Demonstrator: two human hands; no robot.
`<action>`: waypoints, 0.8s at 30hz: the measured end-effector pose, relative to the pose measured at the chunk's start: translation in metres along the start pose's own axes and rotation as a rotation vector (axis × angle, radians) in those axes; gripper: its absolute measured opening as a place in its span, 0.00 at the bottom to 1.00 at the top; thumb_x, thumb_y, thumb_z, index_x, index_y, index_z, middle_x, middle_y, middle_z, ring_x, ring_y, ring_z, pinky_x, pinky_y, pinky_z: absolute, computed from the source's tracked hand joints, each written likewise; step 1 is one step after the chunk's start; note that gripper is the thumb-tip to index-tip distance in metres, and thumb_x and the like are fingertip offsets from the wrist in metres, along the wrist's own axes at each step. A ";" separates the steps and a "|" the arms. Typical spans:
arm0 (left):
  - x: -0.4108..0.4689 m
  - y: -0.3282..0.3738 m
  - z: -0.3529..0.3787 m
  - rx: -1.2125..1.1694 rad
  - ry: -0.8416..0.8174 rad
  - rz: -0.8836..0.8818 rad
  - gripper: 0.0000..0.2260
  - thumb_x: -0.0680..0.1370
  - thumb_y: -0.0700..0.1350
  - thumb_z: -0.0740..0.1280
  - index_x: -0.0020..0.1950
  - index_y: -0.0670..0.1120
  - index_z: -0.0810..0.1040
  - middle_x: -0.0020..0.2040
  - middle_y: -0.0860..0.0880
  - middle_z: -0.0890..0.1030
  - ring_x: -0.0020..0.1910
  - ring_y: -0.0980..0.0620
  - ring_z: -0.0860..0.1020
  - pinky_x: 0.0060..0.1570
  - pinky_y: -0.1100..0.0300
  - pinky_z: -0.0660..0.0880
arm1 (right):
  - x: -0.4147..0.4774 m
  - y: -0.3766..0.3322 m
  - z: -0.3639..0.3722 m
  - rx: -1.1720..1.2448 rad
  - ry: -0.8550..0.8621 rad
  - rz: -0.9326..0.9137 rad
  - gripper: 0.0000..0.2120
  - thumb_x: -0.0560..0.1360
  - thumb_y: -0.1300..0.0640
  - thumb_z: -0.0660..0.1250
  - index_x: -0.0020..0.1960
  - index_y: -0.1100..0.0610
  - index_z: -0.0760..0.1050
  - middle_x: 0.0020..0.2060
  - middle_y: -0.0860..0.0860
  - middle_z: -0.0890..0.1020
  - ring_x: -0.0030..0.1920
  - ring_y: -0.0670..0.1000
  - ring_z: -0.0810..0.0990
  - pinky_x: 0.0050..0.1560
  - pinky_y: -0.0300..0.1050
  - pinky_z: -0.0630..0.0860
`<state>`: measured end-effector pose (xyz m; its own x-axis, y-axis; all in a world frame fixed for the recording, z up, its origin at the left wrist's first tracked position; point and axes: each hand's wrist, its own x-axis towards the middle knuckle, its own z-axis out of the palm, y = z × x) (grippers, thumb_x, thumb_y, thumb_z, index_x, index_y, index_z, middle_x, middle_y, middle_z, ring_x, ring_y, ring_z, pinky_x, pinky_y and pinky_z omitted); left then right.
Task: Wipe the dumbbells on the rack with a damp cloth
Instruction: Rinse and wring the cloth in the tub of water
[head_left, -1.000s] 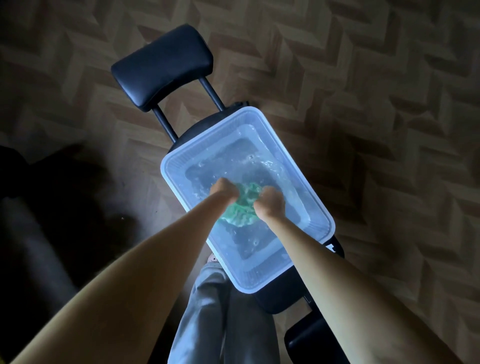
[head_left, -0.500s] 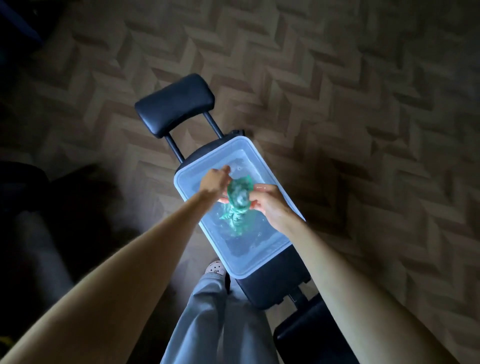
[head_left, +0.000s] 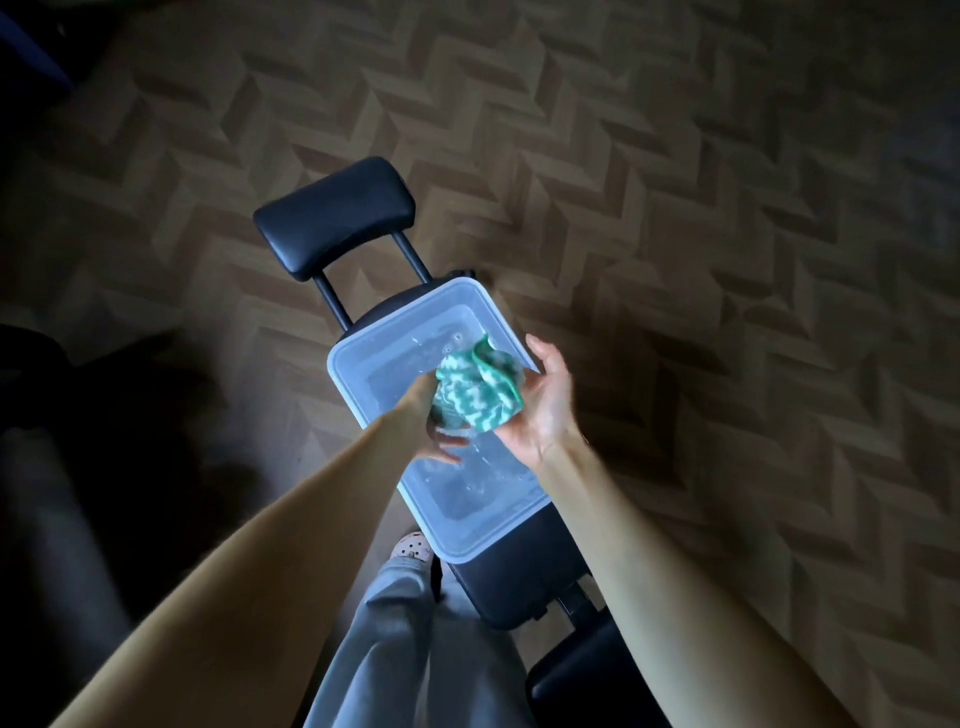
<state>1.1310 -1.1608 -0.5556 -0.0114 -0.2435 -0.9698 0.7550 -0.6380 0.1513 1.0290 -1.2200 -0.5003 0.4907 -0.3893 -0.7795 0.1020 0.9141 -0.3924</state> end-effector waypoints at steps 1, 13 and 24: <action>0.002 0.000 0.002 -0.054 -0.031 0.004 0.19 0.79 0.54 0.55 0.60 0.42 0.73 0.66 0.40 0.73 0.64 0.38 0.72 0.64 0.39 0.66 | 0.004 0.002 0.000 -0.061 0.033 0.017 0.20 0.77 0.46 0.58 0.45 0.62 0.77 0.39 0.58 0.82 0.39 0.55 0.81 0.45 0.49 0.77; 0.004 -0.006 0.018 -0.048 0.133 0.220 0.17 0.79 0.47 0.51 0.34 0.46 0.71 0.22 0.50 0.75 0.23 0.53 0.74 0.29 0.64 0.70 | 0.054 0.051 -0.006 -0.659 0.392 -0.224 0.12 0.78 0.55 0.56 0.41 0.49 0.76 0.49 0.55 0.82 0.50 0.55 0.81 0.52 0.49 0.78; 0.022 -0.019 0.024 0.338 0.413 0.518 0.17 0.79 0.51 0.54 0.54 0.45 0.79 0.52 0.43 0.80 0.53 0.44 0.74 0.47 0.58 0.69 | 0.070 0.064 -0.010 -0.743 0.315 -0.240 0.14 0.75 0.45 0.57 0.35 0.50 0.71 0.40 0.51 0.78 0.48 0.55 0.77 0.52 0.55 0.73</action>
<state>1.1009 -1.1715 -0.5752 0.5890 -0.3217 -0.7413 0.3534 -0.7225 0.5943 1.0615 -1.1903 -0.5850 0.2525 -0.6777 -0.6906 -0.4775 0.5335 -0.6981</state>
